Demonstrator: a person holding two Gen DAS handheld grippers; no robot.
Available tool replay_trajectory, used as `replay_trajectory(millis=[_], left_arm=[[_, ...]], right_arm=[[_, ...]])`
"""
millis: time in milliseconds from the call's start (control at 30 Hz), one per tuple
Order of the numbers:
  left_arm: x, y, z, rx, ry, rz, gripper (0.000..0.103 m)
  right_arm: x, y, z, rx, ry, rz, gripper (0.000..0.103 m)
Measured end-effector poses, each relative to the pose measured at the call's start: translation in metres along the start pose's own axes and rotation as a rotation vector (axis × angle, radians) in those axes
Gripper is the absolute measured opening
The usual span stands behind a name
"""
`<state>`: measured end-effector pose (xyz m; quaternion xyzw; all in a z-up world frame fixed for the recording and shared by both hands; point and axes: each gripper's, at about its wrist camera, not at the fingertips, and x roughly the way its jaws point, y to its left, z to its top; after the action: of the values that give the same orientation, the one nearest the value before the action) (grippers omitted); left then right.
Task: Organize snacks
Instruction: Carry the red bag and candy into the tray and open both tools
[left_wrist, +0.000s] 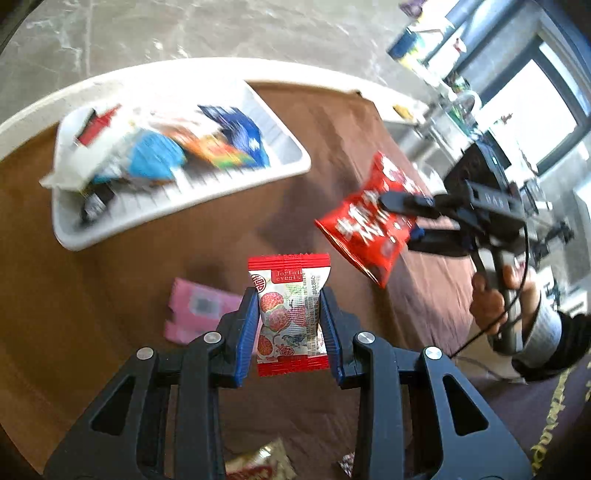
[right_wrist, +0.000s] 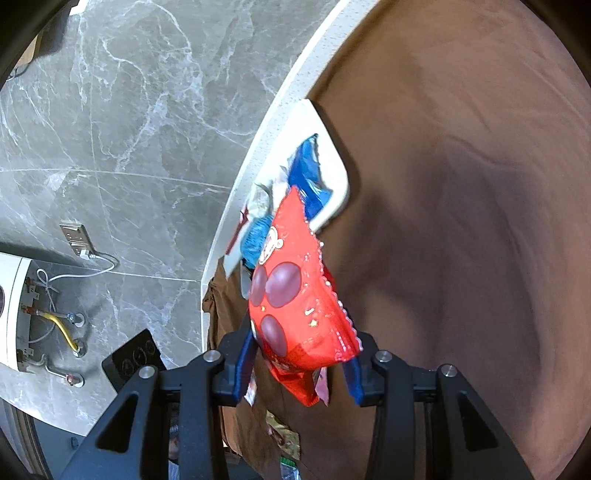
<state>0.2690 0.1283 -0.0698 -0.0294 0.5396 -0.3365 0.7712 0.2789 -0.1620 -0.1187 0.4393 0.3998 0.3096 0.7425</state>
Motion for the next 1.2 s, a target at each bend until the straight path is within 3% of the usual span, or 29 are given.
replay_trajectory(millis=[367,567,833,1033,1100,1167,1200], left_arm=[[-0.015,0.057,0.079,-0.102,-0.095,0.001,0.030],[-0.001,0.081,0.124,-0.116,-0.111,0.007,0.030],[0.017,0.112,0.161,-0.155,-0.127,0.020,0.030],[0.029,0.133,0.179,-0.196,-0.139,0.055,0.032],[0.036,0.139,0.183,-0.212,-0.134,0.054,0.032],[0.041,0.141,0.184,-0.221,-0.127,0.073,0.032],[0.043,0.142,0.185,-0.219,-0.123,0.077,0.032]], right_arm=[[0.031,0.024,0.051,-0.008,0.031,0.033,0.044],[0.049,0.039,0.103,-0.005,0.046,0.035,0.044],[0.078,0.058,0.157,-0.039,0.067,0.010,0.044],[0.105,0.069,0.176,-0.118,0.069,-0.077,0.047],[0.113,0.073,0.178,-0.165,0.075,-0.139,0.053],[0.117,0.076,0.179,-0.201,0.075,-0.194,0.069],[0.118,0.078,0.179,-0.219,0.069,-0.231,0.069]])
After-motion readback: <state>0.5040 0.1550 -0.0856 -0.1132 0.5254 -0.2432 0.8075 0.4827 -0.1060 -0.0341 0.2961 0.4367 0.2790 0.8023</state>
